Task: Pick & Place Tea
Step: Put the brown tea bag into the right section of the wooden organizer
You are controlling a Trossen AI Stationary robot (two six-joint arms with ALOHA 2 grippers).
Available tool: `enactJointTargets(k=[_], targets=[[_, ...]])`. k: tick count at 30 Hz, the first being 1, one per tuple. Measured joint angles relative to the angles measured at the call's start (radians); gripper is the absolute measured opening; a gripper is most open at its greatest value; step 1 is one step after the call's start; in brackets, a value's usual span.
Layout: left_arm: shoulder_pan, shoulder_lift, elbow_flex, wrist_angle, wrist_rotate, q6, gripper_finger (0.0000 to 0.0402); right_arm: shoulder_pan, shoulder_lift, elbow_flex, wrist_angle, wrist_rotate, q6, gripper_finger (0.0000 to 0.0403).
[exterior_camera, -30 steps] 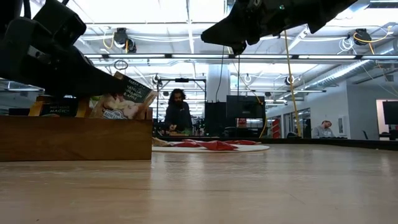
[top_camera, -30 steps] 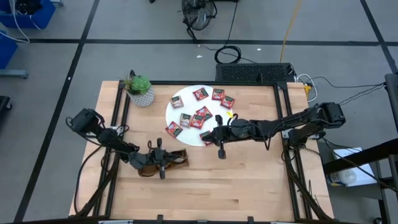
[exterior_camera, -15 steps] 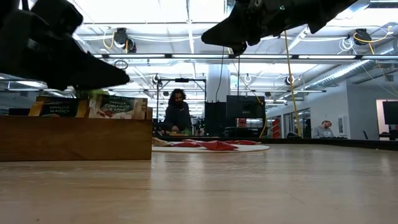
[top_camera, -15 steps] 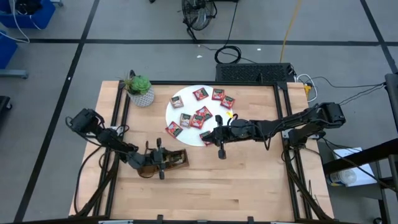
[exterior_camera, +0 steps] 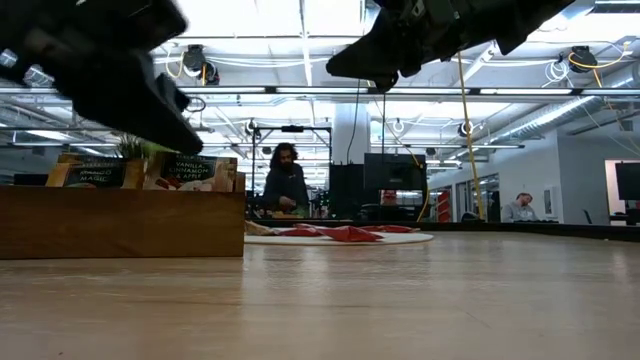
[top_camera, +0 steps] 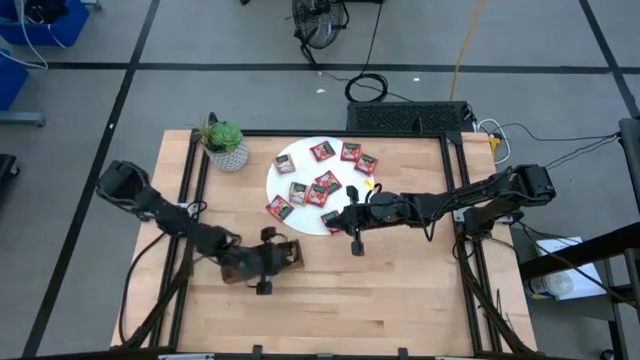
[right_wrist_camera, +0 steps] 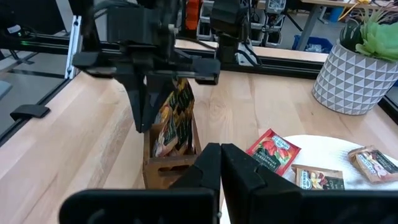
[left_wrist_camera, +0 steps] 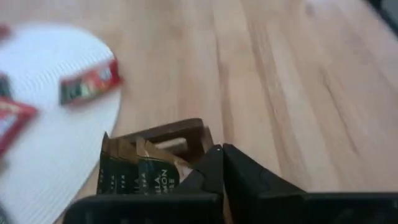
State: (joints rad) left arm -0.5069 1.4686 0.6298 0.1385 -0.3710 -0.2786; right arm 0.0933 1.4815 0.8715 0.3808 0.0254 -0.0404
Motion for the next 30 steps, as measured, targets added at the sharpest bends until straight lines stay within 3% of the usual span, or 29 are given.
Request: enactJointTargets(k=[3, 8, 12, 30], targets=[[0.025, 0.001, 0.143, -0.282, 0.087, 0.019, 0.0004, 0.000, 0.000, 0.000, 0.000, 0.000, -0.001, 0.0000], [0.076, 0.025, 0.255, -0.536, 0.146, 0.048, 0.0003, 0.001, 0.000, 0.000, -0.005, 0.000, 0.003, 0.0000], [0.113, 0.055, 0.264, -0.544, 0.240, 0.060, 0.0002, 0.001, 0.000, 0.000, -0.012, 0.000, 0.002, 0.0000], [0.172, 0.182, 0.273, -0.531, 0.346, 0.116, 0.0001, 0.001, 0.000, 0.000, -0.012, -0.001, 0.001, 0.0000]])
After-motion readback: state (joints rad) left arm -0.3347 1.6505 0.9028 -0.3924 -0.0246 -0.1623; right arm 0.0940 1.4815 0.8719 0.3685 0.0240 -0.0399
